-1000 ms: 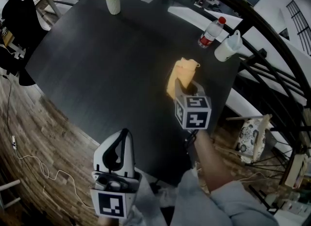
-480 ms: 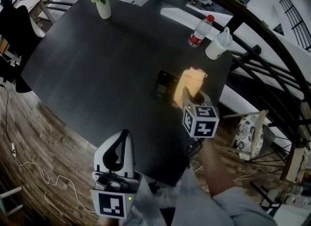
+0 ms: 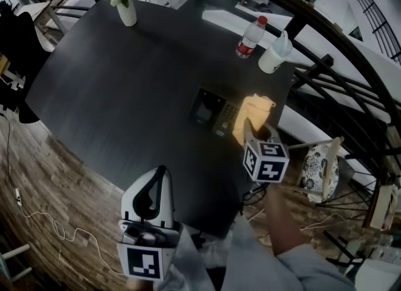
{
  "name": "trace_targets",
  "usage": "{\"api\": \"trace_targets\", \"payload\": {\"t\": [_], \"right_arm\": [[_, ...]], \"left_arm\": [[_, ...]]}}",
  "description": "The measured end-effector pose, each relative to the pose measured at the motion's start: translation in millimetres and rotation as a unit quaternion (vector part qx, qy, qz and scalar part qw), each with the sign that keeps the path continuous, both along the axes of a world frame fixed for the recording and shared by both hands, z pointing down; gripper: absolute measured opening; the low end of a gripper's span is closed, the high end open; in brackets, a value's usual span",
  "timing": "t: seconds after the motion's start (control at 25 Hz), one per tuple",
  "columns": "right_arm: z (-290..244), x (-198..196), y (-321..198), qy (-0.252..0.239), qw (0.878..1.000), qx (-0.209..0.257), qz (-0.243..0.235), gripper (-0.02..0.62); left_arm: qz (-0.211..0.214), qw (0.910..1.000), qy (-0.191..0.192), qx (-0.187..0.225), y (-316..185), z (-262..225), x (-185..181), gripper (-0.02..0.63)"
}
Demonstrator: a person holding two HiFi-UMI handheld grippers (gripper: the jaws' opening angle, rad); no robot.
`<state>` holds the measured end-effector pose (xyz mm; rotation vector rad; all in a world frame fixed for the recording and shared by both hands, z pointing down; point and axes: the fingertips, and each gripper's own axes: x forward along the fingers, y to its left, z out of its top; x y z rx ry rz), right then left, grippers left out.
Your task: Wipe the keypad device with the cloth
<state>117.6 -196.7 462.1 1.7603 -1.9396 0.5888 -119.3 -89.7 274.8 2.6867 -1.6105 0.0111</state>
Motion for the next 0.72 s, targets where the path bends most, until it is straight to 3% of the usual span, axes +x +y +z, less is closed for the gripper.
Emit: {"api": "trace_targets", "payload": {"t": [0.28, 0.72], "right_arm": [[-3.3, 22.7, -9.4, 0.044, 0.999, 0.025, -0.001, 0.071], [30.1, -14.9, 2.6, 0.047, 0.998, -0.005, -0.036, 0.071]], "left_arm": [[-0.001, 1.0000, -0.002, 0.000, 3.7, 0.3, 1.5, 0.012], [-0.009, 0.9999, -0.009, -0.010, 5.5, 6.2, -6.8, 0.012]]}}
